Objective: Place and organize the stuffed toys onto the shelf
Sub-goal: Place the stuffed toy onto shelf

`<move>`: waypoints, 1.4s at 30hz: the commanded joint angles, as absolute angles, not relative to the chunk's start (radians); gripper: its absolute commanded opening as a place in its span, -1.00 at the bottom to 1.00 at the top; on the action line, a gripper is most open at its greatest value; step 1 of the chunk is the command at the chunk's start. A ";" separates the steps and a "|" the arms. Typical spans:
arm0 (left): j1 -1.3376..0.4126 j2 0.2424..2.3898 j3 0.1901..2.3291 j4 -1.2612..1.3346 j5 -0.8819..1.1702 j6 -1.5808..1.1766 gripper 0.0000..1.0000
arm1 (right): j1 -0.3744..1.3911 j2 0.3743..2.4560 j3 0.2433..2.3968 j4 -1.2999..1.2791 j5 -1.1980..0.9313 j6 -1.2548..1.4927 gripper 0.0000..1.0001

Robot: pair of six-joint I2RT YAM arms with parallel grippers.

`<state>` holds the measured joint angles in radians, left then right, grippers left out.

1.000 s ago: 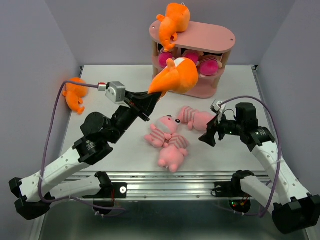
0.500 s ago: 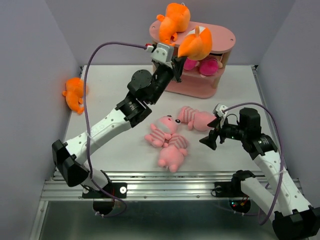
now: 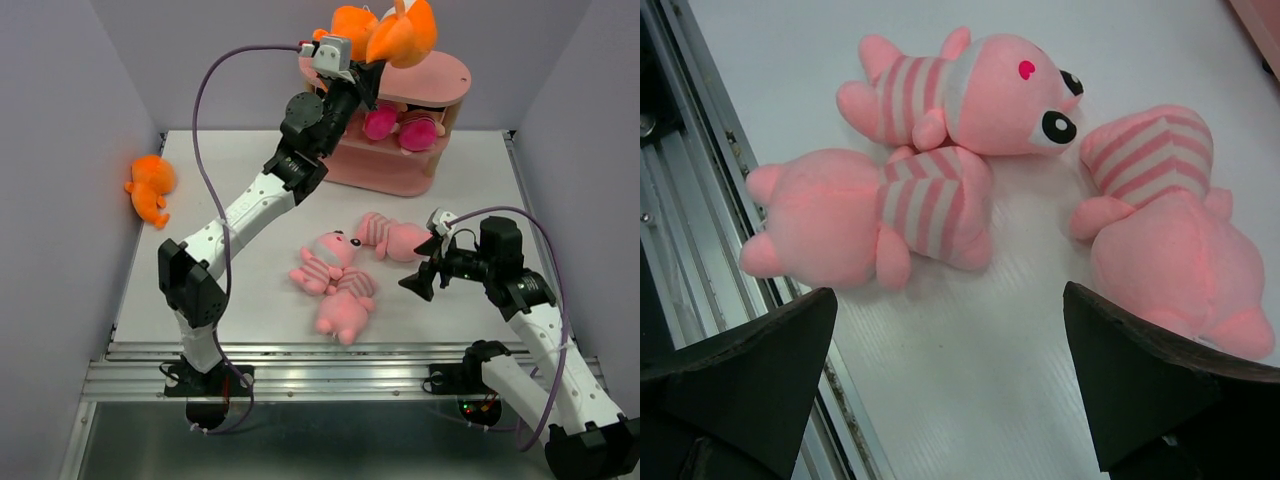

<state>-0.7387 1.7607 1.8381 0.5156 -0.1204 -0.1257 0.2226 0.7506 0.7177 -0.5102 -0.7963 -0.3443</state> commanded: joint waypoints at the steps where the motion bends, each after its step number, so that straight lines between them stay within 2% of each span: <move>1: -0.746 1.822 1.974 0.607 -0.121 -0.184 -1.00 | 0.222 0.727 0.709 -0.466 -0.801 -0.354 1.00; 18: -0.761 2.005 2.083 0.690 -0.346 -0.226 -1.00 | 0.222 0.738 0.713 -0.471 -0.799 -0.365 1.00; 29: -0.762 2.033 2.074 0.677 -0.359 -0.273 -1.00 | 0.222 0.745 0.710 -0.477 -0.796 -0.374 1.00; 42: -0.764 2.028 2.025 0.670 -0.348 -0.318 -0.86 | 0.222 0.750 0.712 -0.482 -0.795 -0.379 1.00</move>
